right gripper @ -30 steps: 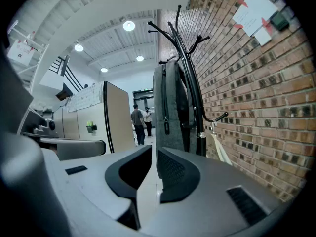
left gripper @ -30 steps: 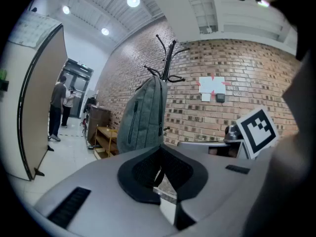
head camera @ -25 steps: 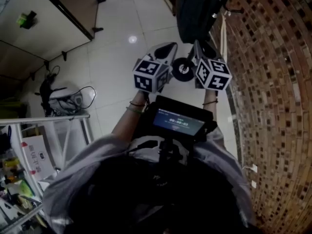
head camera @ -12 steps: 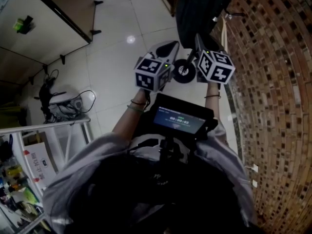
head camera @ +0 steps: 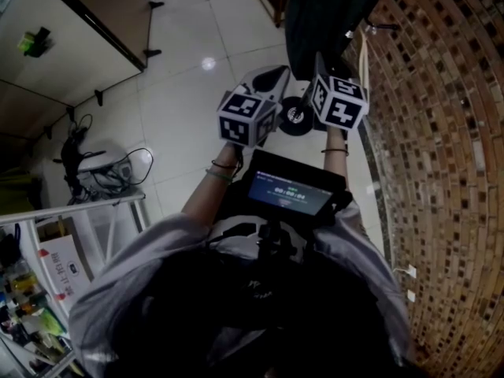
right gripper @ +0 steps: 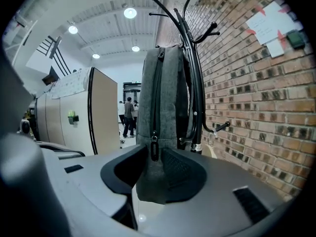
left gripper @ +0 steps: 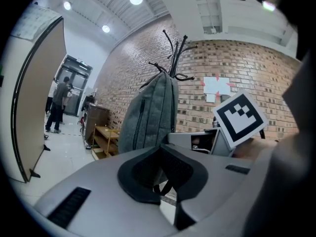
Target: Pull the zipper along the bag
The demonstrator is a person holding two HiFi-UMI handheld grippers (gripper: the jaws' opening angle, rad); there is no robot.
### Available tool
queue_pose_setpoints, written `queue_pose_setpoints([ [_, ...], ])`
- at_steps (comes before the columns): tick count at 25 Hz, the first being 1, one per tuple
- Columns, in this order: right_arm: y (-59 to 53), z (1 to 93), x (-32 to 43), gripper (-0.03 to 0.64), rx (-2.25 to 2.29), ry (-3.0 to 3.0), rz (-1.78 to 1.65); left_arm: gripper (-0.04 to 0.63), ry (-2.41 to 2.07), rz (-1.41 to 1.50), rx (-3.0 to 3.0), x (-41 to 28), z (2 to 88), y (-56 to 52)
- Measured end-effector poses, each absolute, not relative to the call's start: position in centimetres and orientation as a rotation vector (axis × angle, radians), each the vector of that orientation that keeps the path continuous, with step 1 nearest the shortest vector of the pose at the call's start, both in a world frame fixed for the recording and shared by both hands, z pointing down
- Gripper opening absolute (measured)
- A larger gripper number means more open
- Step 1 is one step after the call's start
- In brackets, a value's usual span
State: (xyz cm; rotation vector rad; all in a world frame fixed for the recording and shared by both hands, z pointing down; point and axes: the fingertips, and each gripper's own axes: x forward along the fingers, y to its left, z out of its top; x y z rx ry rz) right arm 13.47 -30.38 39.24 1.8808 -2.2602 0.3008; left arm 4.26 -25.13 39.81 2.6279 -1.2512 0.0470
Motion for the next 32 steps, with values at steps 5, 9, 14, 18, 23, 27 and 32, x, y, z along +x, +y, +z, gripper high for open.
queue_pose_setpoints([
  [5, -30.5, 39.2, 12.7, 0.077, 1.855, -2.235, 0.286, 0.008, -1.246, 0.049, 2.628, 3.6, 40.0, -25.5],
  [9, -30.1, 39.1, 12.9, 0.043, 1.836, -2.250, 0.316, 0.008, -1.250, 0.047, 2.616, 3.0, 40.2, -25.9],
  [14, -28.9, 38.6, 13.9, 0.041, 1.867, -2.316, 0.428, 0.008, -1.223, 0.022, 2.613, 3.1, 40.1, -26.0],
  [18, -28.3, 38.4, 14.3, 0.038, 1.890, -2.376, 0.520, 0.008, -1.202, 0.036, 2.617, 3.6, 40.4, -26.0],
  [23, -27.5, 37.7, 14.5, 0.026, 1.941, -2.439, 0.598, 0.008, -1.195, 0.054, 2.628, 3.9, 40.3, -25.9],
  [27, -27.3, 37.1, 14.4, 0.020, 1.951, -2.497, 0.674, 0.008, -1.198, 0.033, 2.623, 3.6, 40.1, -26.2],
  [32, -27.5, 36.9, 14.5, 0.017, 1.974, -2.535, 0.757, 0.008, -1.206, 0.003, 2.607, 3.5, 39.9, -26.6],
])
